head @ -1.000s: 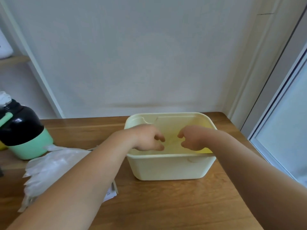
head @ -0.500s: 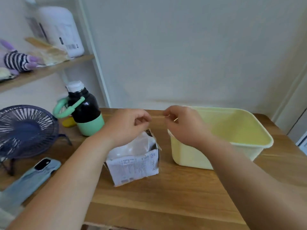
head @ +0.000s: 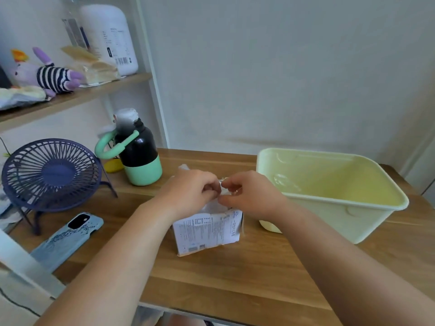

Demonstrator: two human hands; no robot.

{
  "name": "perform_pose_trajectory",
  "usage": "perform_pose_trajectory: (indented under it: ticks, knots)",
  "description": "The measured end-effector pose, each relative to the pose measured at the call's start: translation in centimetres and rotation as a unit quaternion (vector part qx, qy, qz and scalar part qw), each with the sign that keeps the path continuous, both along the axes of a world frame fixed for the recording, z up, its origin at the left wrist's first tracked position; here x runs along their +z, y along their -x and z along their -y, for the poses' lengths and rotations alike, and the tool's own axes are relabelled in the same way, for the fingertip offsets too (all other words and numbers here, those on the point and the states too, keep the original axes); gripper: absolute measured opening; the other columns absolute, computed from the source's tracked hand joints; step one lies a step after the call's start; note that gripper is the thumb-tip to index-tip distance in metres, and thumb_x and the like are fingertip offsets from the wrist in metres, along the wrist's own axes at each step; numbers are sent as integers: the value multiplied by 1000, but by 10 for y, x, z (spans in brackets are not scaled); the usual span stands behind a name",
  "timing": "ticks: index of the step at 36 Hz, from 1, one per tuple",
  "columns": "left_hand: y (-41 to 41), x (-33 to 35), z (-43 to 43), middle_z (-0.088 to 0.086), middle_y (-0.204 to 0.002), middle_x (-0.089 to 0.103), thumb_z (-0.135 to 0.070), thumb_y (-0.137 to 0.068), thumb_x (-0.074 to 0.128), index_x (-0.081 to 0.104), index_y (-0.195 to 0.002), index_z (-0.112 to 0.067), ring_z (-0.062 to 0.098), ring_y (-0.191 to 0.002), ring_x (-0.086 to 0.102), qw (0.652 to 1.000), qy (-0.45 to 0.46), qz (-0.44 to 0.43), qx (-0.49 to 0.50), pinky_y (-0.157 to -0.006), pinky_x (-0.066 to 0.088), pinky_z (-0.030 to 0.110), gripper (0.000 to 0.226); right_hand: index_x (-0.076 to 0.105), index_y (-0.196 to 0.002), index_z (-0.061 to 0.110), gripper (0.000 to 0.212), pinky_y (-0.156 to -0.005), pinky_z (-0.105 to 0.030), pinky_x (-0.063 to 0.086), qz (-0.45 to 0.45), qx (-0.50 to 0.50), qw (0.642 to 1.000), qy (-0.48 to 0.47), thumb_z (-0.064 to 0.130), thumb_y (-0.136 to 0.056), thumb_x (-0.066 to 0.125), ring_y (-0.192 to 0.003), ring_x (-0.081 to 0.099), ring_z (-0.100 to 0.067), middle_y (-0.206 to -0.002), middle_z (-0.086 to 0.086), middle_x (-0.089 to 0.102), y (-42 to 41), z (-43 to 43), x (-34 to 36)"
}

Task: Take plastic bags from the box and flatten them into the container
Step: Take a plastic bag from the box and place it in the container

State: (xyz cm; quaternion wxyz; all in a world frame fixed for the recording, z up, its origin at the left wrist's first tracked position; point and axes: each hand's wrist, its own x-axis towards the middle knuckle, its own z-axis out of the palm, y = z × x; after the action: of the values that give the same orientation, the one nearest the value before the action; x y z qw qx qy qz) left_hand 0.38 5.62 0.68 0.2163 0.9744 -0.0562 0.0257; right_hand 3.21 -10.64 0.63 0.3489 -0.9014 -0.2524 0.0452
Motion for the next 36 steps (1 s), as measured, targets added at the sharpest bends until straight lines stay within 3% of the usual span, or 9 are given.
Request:
perform_pose_trajectory:
  ticks: [3,8,13,18,22,25,28,33,36]
  knots:
    - [1,-2,-2,-11,-106,65,-42,-89,65,64,-117,-31,11,-101,60,998,-51,-45,2,-90,51,37,30,65,-116,16,33,-73,-22,49,11,-1,1000,3,22,-84,68,-82,59,-11,-92,4,63,-1,0,0]
    - [1,-3,-3,-14,-90,67,-36,-89,67,71,-95,-34,7,-87,62,999,-39,3,23,-82,54,35,8,65,-117,15,32,-86,-30,52,5,-3,1000,2,20,-85,67,-97,62,-17,-106,-3,66,-2,1,-2]
    - [-2,-3,-2,-17,-80,68,-36,-83,72,74,-85,-35,6,-87,60,997,20,72,7,-80,53,39,4,68,-115,17,33,-60,-17,44,0,4,1000,6,30,-85,69,-69,55,-6,-77,10,59,-5,-1,-1]
    - [0,-4,-3,-22,-87,66,-27,-89,67,75,-97,-32,-3,-88,60,994,83,75,-11,-84,50,26,12,75,-88,12,23,-43,-12,30,-4,9,1000,0,30,-91,61,-48,39,-6,-57,6,50,-6,-1,0]
    - [4,-6,-8,-23,-100,65,-27,-87,70,66,-109,-33,-6,-97,60,985,171,20,1,-83,47,14,23,48,-57,8,38,-47,-21,28,-19,5,1000,6,19,-93,54,-49,32,-12,-54,1,38,-7,0,2]
    - [5,-6,-13,-26,-105,60,-31,-79,78,57,-116,-38,-10,-100,55,987,162,1,10,-80,41,8,43,56,-69,5,29,-52,-24,34,-58,-18,998,-35,18,-94,51,-52,38,-13,-55,3,44,-9,0,4]
    - [7,-8,-15,-28,-101,61,-24,-83,74,60,-105,-39,-12,-97,56,989,145,25,6,-83,42,10,31,60,-88,-1,26,-60,-28,40,-84,-39,993,-72,20,-96,48,-58,46,-15,-65,1,52,-13,-1,5]
    - [6,-8,-13,-30,-80,65,-18,-88,69,66,-83,-42,-15,-85,59,977,186,103,14,-72,42,3,25,54,-120,20,43,-73,-23,41,-44,32,998,40,43,-86,64,-87,53,-11,-97,7,54,-5,-7,5]
    - [6,-4,-9,-32,-75,65,-17,-86,71,66,-80,-42,-12,-80,61,966,218,141,11,-71,43,2,26,63,-89,24,9,-61,-20,36,7,27,998,48,33,-89,62,-70,49,-8,-78,10,52,-6,-11,0]
